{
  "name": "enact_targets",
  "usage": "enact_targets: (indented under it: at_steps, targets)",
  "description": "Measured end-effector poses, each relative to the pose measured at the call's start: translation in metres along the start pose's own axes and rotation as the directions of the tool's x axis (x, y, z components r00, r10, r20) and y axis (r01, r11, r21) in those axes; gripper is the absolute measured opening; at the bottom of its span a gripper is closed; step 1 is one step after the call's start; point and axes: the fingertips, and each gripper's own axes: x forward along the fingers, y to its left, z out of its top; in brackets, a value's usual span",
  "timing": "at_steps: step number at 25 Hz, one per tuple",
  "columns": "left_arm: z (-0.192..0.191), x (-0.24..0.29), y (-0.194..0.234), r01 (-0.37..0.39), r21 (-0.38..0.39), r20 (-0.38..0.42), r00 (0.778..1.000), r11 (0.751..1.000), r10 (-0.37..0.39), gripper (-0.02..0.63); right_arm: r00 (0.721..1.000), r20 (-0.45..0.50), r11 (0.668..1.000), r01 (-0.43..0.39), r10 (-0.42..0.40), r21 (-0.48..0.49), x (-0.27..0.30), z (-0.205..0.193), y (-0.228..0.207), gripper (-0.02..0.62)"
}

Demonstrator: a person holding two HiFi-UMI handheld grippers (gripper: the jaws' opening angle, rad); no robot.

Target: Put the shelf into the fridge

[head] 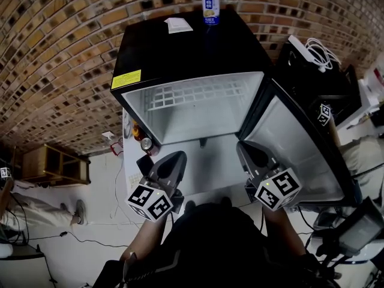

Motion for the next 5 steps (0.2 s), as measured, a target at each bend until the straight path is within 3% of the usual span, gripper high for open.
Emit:
enact_targets:
  at_steps: [5]
  targets:
    - [0.0018,-0.0052,-0.0009,-0.006,0.001,-0.004,1.0,1.0,0.006,0.002,1.0,0.006,1.0,0.003,-0.003,-0.005,-0.0015,0.0044,0.0037,0.006]
